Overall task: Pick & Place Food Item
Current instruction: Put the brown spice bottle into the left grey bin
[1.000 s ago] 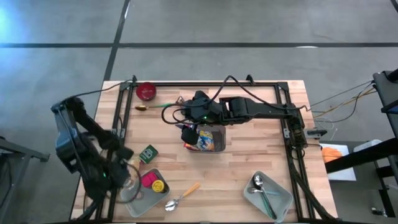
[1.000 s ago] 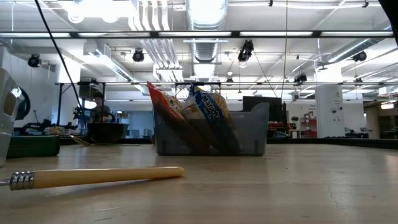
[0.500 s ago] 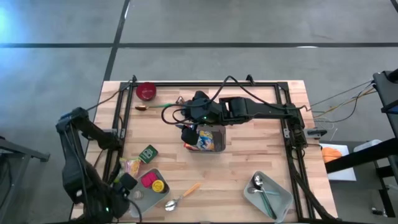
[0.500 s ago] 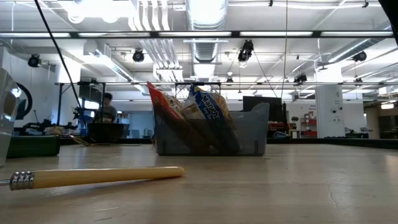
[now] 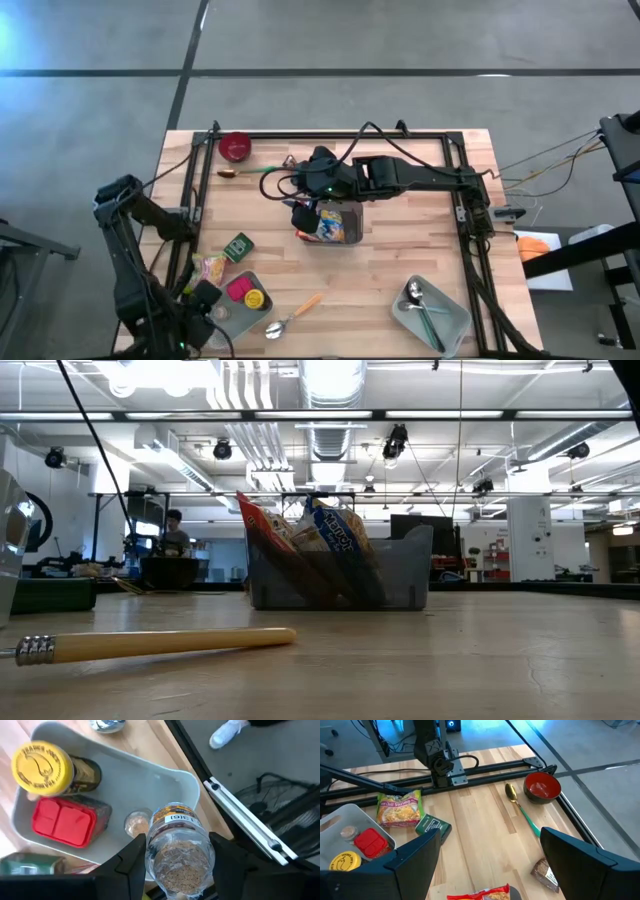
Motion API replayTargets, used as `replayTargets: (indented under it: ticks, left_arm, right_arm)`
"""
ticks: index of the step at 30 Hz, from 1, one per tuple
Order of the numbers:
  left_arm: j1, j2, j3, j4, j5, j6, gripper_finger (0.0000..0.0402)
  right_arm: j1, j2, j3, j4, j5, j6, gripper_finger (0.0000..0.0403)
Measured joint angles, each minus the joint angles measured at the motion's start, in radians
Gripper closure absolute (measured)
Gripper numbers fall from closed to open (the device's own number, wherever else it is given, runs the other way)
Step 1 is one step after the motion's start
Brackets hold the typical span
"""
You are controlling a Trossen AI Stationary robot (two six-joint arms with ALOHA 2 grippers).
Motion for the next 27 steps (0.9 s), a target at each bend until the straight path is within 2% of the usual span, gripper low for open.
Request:
replayTargets:
  ticks: [5,10,15,27]
  left_arm:
    - [0.0,-0.128,-0.176,0.14,-0.003,-0.108,0.0237]
    - [0.001,-0.235,-0.294,0.147,-0.003,-0.203,0.0237]
    - [0.007,-0.283,-0.382,0.171,-0.003,-0.262,0.0237]
    - [0.011,-0.26,-0.39,0.299,-0.027,-0.28,0.0237]
  right_arm:
    - [0.0,0.0,0.0,0.0,0.0,0.0,0.0064]
    - [0.0,0.0,0.0,0.0,0.0,0.0,0.0064]
    - [0.0,0.0,0.0,0.0,0.0,0.0,0.0064]
    - [0.0,0.0,0.0,0.0,0.0,0.0,0.0064]
